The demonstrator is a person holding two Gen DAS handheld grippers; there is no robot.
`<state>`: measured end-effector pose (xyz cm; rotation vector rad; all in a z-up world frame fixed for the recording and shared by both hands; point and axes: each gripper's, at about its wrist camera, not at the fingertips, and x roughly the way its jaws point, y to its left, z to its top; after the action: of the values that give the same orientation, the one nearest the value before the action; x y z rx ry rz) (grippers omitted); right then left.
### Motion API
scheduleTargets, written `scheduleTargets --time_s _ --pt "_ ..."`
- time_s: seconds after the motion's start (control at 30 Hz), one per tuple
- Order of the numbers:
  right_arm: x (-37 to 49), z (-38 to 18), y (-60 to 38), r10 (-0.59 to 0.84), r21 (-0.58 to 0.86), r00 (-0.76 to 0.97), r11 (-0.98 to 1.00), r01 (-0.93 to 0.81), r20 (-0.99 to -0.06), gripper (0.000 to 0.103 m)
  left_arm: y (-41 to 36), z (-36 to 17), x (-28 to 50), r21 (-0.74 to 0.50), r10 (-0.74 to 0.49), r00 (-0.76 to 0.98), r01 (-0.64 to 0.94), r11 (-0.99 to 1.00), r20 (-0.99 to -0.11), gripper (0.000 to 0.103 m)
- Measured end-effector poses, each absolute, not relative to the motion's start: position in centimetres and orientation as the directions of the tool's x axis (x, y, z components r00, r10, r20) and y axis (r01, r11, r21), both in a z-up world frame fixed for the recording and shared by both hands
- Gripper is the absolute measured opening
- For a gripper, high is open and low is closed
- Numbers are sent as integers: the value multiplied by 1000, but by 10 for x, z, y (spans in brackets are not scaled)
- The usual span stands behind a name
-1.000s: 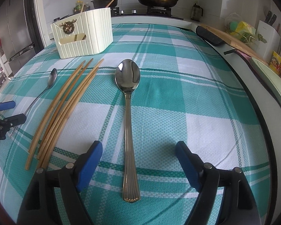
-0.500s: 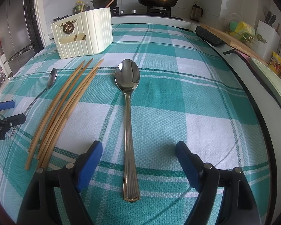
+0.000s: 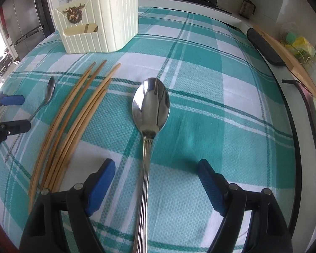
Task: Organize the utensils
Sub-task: 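Move the right tool over one steel spoon while the left tool approaches the other, then grasp a steel spoon with the left tool while the right tool grasps the other, then carry both spoons up and lower them into the cream holder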
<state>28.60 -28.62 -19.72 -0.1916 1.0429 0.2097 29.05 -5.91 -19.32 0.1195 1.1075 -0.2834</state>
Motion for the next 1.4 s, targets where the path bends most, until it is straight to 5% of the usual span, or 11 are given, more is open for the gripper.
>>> scheduleTargets --time_s 0.23,0.3,0.37,0.43,0.7,1.4 --pt "324 -201 -270 100 -40 532 969 -246 -841 82 -77 -194 314 -13 -138 440 275 961 -887 89" --pt "326 -200 -267 113 -31 552 969 -245 -827 73 -78 -192 312 -11 -140 460 272 962 -877 79" --pt "325 -198 -267 103 -35 573 974 -225 -813 45 -79 -190 310 -13 -153 487 278 960 -860 54" --pt "326 -197 -271 107 -22 584 977 -210 -805 41 -82 -187 310 -18 -176 502 304 953 -847 36" --pt "285 -151 -294 227 104 673 970 -219 -704 41 -60 -148 284 -105 -260 564 292 951 -784 36" --pt "186 -63 -287 283 115 811 958 -262 -511 41 -11 -55 206 -233 -372 704 290 928 -605 36"
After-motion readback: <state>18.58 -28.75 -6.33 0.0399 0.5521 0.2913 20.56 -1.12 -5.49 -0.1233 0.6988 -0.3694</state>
